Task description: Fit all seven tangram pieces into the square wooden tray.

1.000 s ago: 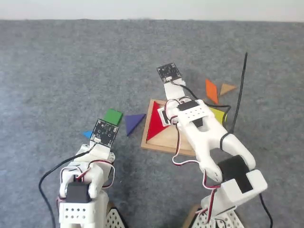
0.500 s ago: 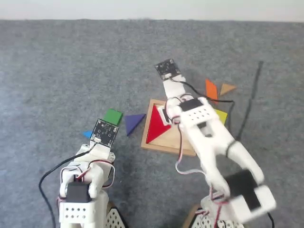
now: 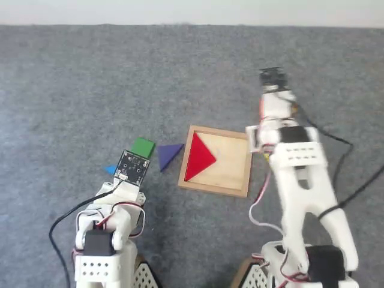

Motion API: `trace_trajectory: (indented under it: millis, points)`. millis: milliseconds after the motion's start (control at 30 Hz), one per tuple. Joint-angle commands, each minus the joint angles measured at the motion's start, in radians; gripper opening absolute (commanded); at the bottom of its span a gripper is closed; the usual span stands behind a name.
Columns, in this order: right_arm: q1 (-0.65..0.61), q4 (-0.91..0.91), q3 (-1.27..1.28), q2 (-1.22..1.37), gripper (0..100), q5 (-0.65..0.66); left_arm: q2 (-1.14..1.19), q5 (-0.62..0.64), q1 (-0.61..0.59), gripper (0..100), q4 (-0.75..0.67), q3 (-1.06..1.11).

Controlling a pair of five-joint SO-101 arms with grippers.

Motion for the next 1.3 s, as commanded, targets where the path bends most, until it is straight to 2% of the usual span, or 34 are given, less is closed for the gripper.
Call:
trace_trajectory:
  millis: [0, 133, 400, 667, 967, 1100, 1267]
  points:
    - [0.045, 0.153, -0.091, -0.030, 20.2, 0.035, -0.023, -0.011, -0.005, 2, 0.003, -0.007]
    - [0.047, 0.159, -0.103, 0.058, 20.5, 0.126, -0.023, -0.011, -0.005, 2, 0.003, -0.007]
    - [0.076, 0.226, -0.373, 0.389, 32.4, 0.374, -0.023, -0.011, -0.005, 2, 0.003, -0.007]
    - [0.039, 0.222, -0.508, 0.631, 32.2, 0.394, -0.023, -0.011, -0.005, 2, 0.003, -0.007]
    - [0.048, 0.182, -0.508, 0.693, 32.2, 0.437, -0.023, -0.011, -0.005, 2, 0.003, -0.007]
    - [0.047, 0.186, -0.508, 0.711, 32.2, 0.520, -0.023, -0.011, -0.005, 2, 0.003, -0.007]
    - [0.048, 0.200, -0.503, 0.750, 30.2, 0.522, -0.023, -0.011, -0.005, 2, 0.003, -0.007]
